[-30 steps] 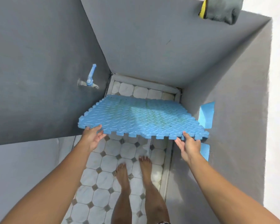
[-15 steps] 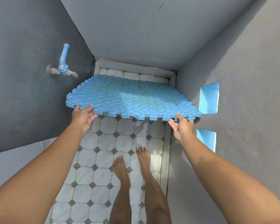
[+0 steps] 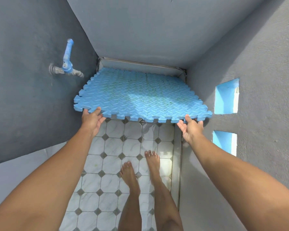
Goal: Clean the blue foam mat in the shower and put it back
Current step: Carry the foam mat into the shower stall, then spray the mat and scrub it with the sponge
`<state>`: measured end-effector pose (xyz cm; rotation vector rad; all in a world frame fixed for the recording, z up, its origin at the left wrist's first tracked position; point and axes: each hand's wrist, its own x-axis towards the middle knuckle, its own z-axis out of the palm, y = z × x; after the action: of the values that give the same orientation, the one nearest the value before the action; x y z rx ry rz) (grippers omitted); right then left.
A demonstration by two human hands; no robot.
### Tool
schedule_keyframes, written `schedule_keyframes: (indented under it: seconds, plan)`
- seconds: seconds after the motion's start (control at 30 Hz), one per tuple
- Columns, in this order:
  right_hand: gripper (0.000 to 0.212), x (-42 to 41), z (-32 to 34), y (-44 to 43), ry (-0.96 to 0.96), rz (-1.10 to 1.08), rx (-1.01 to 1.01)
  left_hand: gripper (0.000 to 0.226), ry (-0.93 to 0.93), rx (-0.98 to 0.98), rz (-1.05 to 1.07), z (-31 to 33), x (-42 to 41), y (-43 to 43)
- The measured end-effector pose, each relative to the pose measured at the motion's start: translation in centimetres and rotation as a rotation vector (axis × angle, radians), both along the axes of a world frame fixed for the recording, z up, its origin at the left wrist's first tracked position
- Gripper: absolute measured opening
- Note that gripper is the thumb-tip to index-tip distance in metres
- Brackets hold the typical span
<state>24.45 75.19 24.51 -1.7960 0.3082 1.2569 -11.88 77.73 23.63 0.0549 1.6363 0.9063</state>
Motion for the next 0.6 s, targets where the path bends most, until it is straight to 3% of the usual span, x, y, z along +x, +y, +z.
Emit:
schedule_keyframes:
  seconds: [0.07,0.2,0.33,0.43,0.6]
  plan:
    - [0.053,0.7,-0.7,-0.6,0.02,0.025,-0.04,0.054,-0.006,-0.058,0.001,-0.7,0.1,-0.2]
    - [0.079,1.3,-1.8,-3.8,0.024,0.167,-0.217,0.04,0.049,-0.276,-0.099,-1.8,0.1,-2.1]
    - [0.061,0.1,0.4,-6.6,-0.003,0.312,-0.323,0.06,0.1,-0.378,-0.273,0.5,0.8,-4.6]
    - [0.069,-1.4,4.1,-7.5,-0.087,0.452,-0.269,0.091,0.262,-0.229,-0.398,4.0,0.9,-5.8]
    - [0.057,-3.4,16.1,-3.5,-0.24,0.736,0.042,0.06,0.358,0.135,-0.517,17.9,3.6,-1.7]
